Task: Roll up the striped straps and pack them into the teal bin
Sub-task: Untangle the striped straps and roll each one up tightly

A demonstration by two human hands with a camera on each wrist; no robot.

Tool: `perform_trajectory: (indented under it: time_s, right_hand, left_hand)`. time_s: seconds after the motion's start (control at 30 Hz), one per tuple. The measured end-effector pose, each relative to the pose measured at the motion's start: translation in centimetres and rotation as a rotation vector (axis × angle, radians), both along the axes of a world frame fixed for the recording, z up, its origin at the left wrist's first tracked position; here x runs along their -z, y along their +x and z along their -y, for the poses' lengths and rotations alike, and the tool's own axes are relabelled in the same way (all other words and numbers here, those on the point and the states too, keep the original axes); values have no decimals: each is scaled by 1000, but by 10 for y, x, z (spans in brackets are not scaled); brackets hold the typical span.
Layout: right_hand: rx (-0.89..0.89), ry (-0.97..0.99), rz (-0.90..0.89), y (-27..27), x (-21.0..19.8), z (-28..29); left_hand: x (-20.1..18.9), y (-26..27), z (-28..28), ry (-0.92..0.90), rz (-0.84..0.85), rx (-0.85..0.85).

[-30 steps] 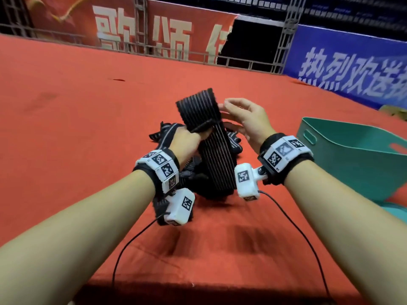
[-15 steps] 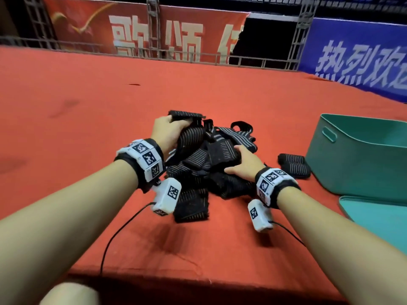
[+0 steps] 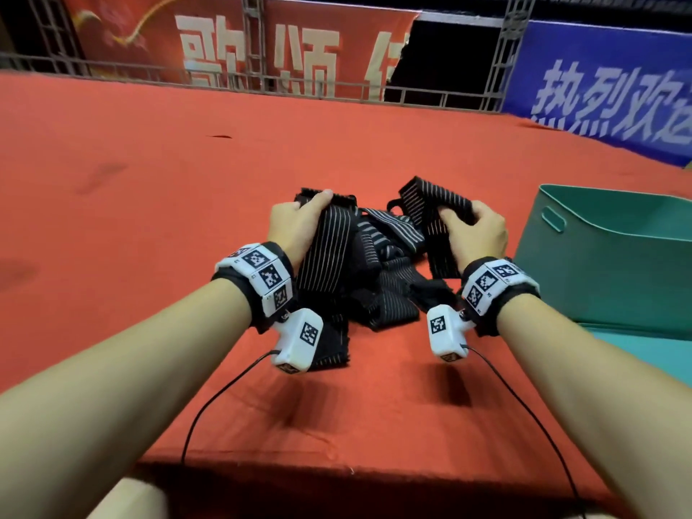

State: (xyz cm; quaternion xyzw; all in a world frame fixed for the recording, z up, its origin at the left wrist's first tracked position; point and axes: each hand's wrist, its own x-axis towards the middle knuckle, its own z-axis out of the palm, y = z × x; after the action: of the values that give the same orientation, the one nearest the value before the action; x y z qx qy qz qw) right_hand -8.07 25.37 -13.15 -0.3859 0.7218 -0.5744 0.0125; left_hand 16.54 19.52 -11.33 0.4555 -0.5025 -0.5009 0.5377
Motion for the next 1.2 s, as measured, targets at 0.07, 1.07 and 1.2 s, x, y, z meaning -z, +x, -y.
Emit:
perform_trajectory:
  time_s: [0.07,1.07,1.2]
  right_hand:
    - [-70,-123,61,6,-11,-7]
    - [-808,-594,1412,30,62,-2]
    - [-859,-404,1358,51,71,1]
  left_hand:
    - [0,-7,-6,9,-6,0]
    - [64,-58,-16,91,-324,373]
    - [77,-46,-24,132,-402,399]
